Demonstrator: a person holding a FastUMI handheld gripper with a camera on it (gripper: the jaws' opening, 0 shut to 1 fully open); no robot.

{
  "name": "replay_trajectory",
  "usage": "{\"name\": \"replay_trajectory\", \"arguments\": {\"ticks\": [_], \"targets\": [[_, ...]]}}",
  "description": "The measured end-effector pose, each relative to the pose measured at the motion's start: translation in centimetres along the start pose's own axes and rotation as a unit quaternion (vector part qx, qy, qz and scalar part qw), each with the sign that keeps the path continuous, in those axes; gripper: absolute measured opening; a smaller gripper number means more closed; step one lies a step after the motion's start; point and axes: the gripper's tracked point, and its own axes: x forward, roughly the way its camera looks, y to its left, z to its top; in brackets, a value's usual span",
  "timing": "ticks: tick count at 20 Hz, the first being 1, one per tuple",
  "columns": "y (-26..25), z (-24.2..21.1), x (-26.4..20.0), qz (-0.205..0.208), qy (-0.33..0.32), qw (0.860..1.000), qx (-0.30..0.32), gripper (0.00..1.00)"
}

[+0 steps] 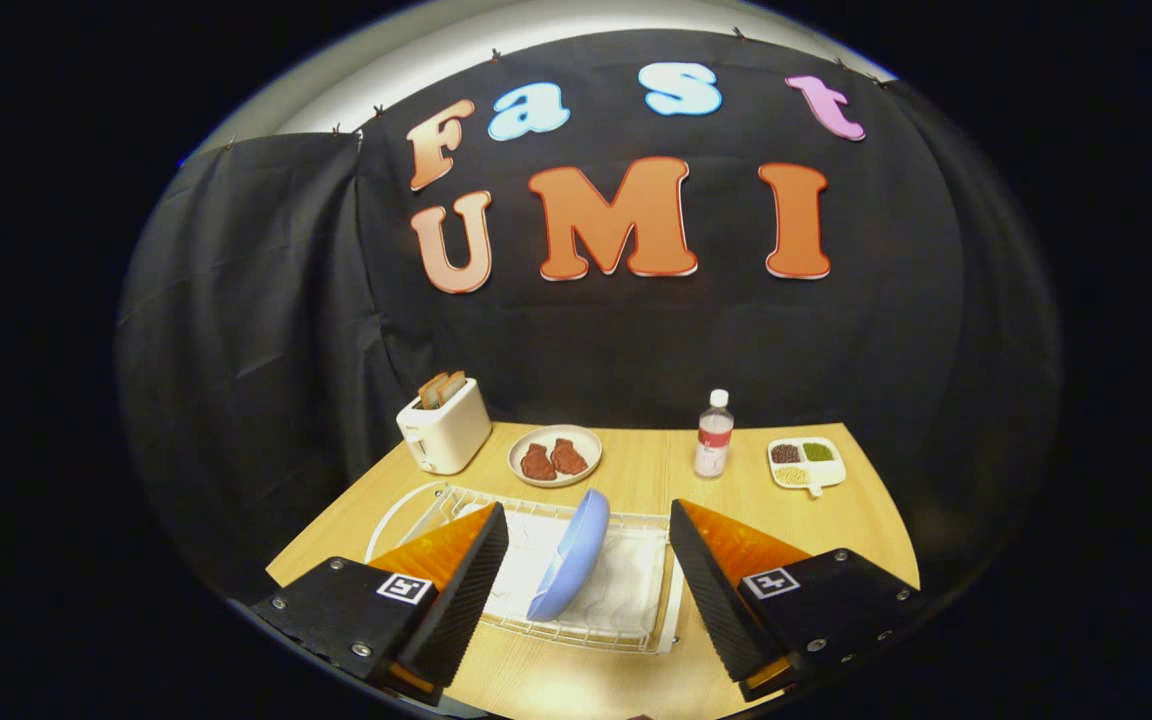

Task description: Take the plate from the dish rack, then take the spoon from the basket and place it into the plate.

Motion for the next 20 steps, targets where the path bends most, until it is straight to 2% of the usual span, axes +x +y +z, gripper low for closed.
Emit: {"name": "replay_trajectory", "arguments": {"ticks": [4,8,11,16,20], "targets": [[0.8,-1.4,3.8,0.010,0.065,0.998,0.007,0.96],[-0.5,-4.4,7.6,-0.027,0.155,0.987,-0.014,0.92],[-1.1,-6.0,10.0,-0.045,0.211,0.976,-0.021,0.83],[-1.0,-8.6,13.2,-0.058,0.282,0.957,-0.038,0.76],[-0.7,-10.5,14.7,-0.076,0.324,0.942,-0.039,0.63]]}}
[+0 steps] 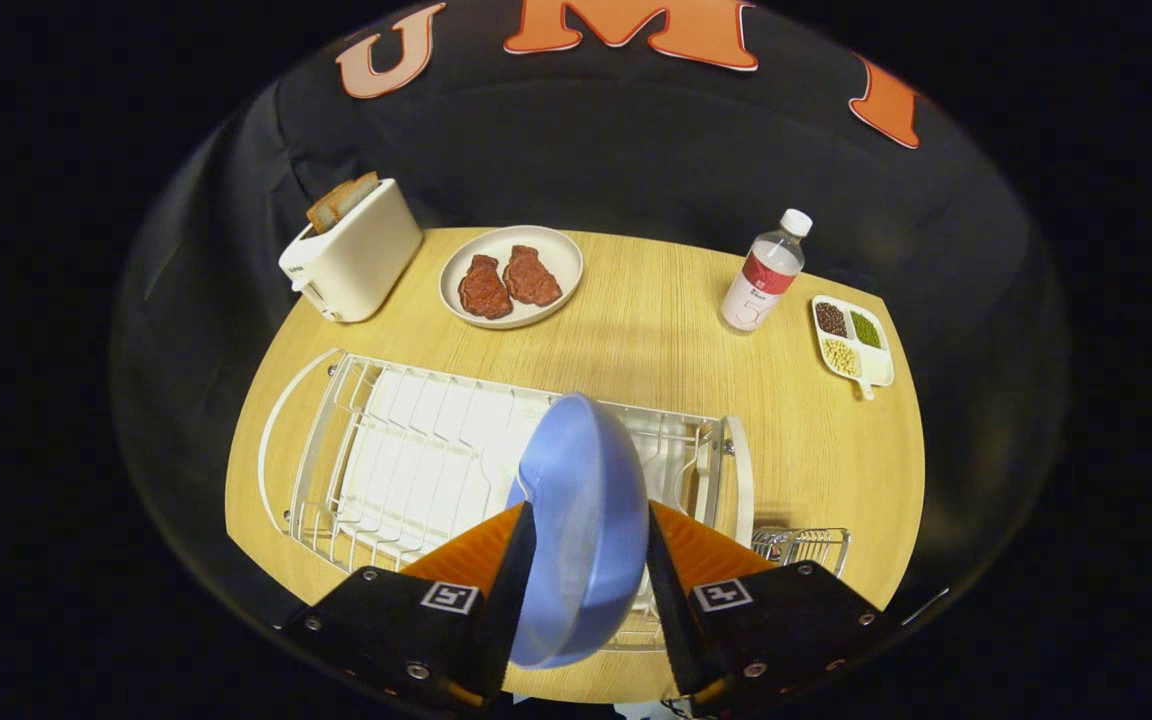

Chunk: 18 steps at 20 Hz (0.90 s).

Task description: Take the plate from the dish rack, then take the spoon from the basket and place it into the plate.

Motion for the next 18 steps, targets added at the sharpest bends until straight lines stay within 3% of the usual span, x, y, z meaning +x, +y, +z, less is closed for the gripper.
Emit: {"name": "replay_trajectory", "arguments": {"ticks": [5,7,11,15,18], "targets": [[0.1,-1.8,2.8,-0.026,0.052,0.998,-0.020,0.41],[0.0,-1.5,2.8,-0.032,0.057,0.998,-0.017,0.41],[-0.3,-0.3,2.3,-0.039,0.045,0.997,0.048,0.34],[-1.7,1.7,-0.1,-0.077,0.006,0.997,0.025,0.31],[-0.7,3.7,-2.5,-0.065,-0.030,0.996,0.044,0.31]]}}
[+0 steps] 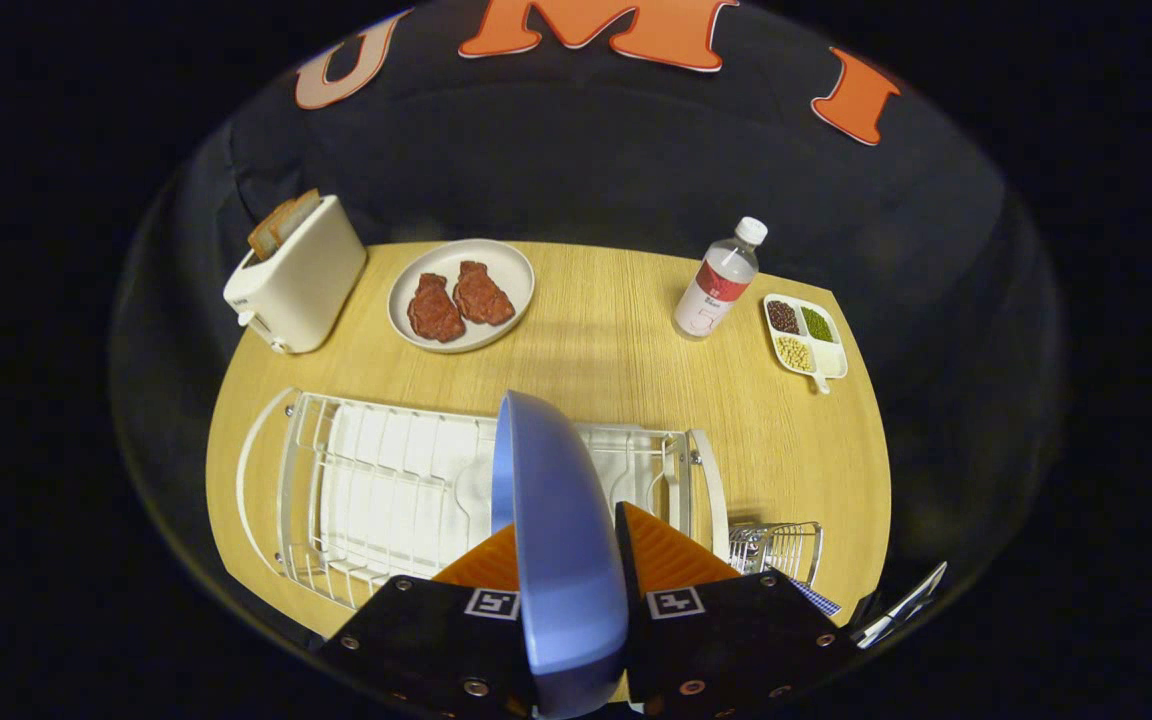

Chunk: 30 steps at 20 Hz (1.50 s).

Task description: Take the plate from the dish rack, then take the spoon from the basket and place it into the plate.

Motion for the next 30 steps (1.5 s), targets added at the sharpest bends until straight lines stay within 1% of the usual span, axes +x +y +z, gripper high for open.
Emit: {"name": "replay_trajectory", "arguments": {"ticks": [2,4,8,11,15,19,24,28,30], "targets": [[-0.2,0.8,-1.7,0.003,-0.023,1.000,0.004,0.31],[0.1,0.6,-3.4,0.022,-0.031,0.999,0.012,0.31],[-0.7,-1.2,-6.7,0.063,-0.037,0.997,0.026,0.31],[-1.6,-3.6,-8.5,0.095,-0.040,0.994,0.037,0.31],[-1.6,-8.2,-10.3,0.165,-0.026,0.985,0.049,0.31],[-2.1,-12.4,-10.5,0.197,-0.020,0.979,0.054,0.31],[-1.7,-18.3,-10.1,0.244,0.003,0.967,0.067,0.31],[-2.1,-23.0,-8.4,0.258,0.025,0.962,0.084,0.31],[-2.0,-24.6,-7.6,0.267,0.028,0.959,0.088,0.31]]}}
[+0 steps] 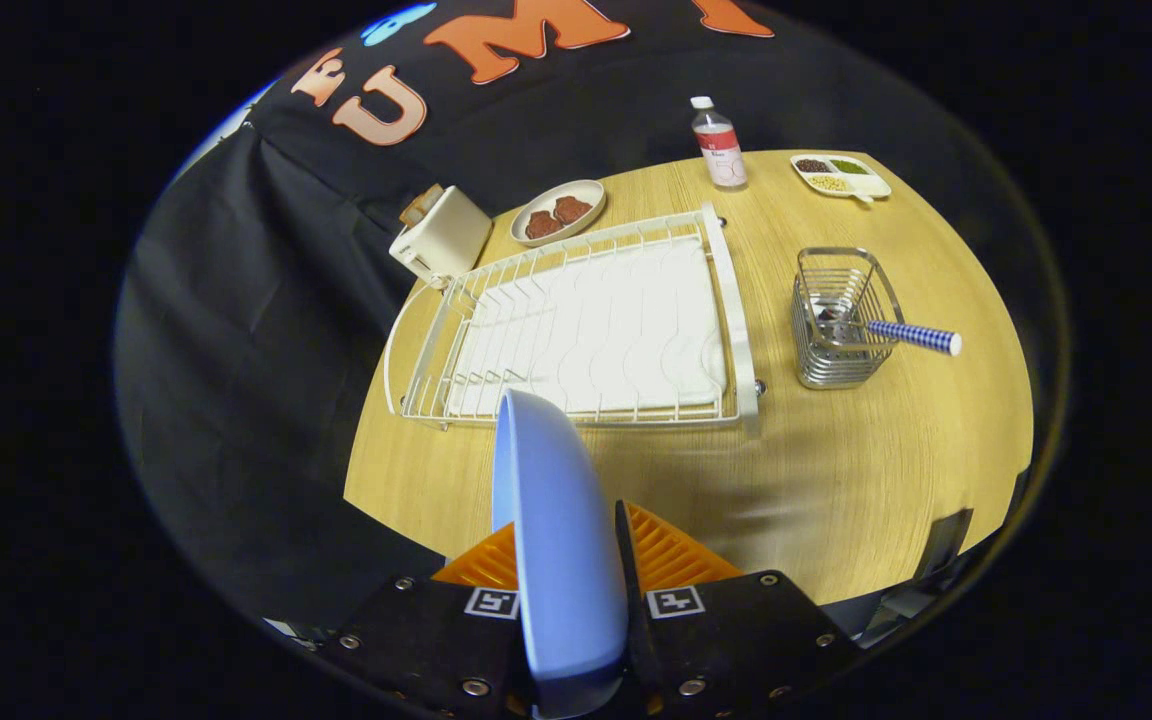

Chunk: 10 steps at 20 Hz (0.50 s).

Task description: Take the plate from the dish rack, then take the spoon from the basket and place it into the plate.

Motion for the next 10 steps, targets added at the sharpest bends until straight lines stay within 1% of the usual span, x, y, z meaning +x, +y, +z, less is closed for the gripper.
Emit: {"name": "replay_trajectory", "arguments": {"ticks": [7,10], "targets": [[-1.4,-3.9,4.3,0.032,0.004,0.999,0.038,0.31],[-1.5,-4.5,6.2,0.038,0.002,0.998,0.045,0.31]]}}
